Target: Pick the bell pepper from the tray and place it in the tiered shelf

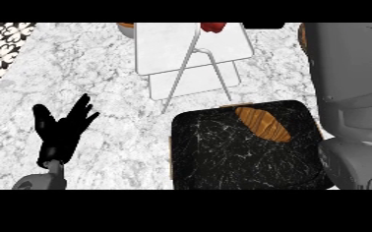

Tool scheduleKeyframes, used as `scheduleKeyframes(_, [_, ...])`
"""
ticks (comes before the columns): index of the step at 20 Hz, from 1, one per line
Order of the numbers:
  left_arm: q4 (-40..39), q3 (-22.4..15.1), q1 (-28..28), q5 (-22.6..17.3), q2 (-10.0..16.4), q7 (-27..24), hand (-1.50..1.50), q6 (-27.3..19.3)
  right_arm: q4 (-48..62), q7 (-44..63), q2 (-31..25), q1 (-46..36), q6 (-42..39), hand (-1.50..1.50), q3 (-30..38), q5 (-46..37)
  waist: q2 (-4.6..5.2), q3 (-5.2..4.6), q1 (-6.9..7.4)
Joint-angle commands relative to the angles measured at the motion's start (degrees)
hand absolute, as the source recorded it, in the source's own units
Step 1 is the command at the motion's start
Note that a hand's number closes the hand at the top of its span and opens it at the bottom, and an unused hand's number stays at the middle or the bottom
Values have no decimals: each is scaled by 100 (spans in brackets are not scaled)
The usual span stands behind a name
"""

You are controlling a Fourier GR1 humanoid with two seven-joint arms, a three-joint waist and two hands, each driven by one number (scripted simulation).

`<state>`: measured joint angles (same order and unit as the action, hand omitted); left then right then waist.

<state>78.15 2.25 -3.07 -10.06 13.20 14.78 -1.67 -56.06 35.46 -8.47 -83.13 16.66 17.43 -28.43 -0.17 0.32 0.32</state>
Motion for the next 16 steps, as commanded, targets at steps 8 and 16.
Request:
scheduleKeyframes(8, [-167, 11, 208, 41, -98, -26, 0, 22, -1001, 593, -1345, 716, -176, -150, 805, 460, -16, -28, -127])
scheduleKeyframes(16, [-349, 133, 62, -23, -79, -110, 0, 173, -1177, 381, -2278, 1332, -1365, -150, 1389, 1624, 22, -33, -54])
